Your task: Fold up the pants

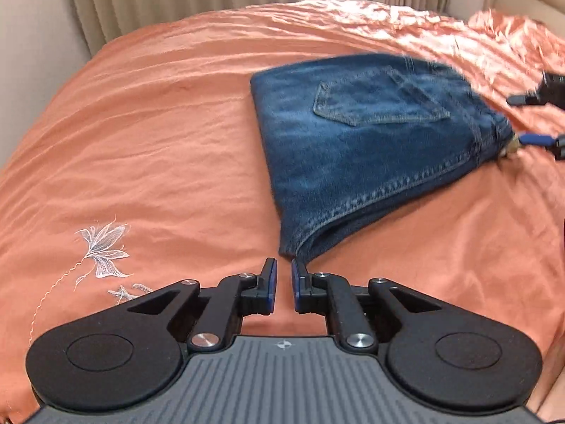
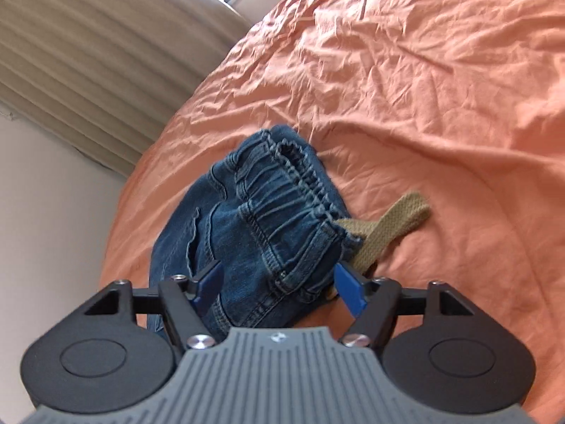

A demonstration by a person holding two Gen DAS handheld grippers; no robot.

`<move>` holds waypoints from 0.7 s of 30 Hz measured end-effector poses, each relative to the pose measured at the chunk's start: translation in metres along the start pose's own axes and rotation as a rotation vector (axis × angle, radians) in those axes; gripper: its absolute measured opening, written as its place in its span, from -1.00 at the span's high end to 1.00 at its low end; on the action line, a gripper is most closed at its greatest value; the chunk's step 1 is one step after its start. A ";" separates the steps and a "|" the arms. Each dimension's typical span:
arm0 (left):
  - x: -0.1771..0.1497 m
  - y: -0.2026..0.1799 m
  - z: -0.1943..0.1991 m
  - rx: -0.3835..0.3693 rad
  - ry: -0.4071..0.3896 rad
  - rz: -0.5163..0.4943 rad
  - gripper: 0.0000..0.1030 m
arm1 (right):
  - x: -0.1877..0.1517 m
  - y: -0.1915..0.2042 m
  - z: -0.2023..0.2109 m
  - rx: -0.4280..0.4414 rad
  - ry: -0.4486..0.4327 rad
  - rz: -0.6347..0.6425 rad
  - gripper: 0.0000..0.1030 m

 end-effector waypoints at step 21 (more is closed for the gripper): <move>0.081 0.060 -0.091 -0.277 -0.159 0.501 -0.49 | 0.035 -0.011 -0.050 -0.027 0.062 0.076 -0.47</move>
Point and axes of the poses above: each gripper's, at about its wrist camera, not at the fingertips, and z roughly against the way its jaws point, y to its left, x to its top, the point moved 10 cm from there along -z, roughly the way its jaws point, and after that the axes turned 6 degrees about -x, right-handed, at the moved point
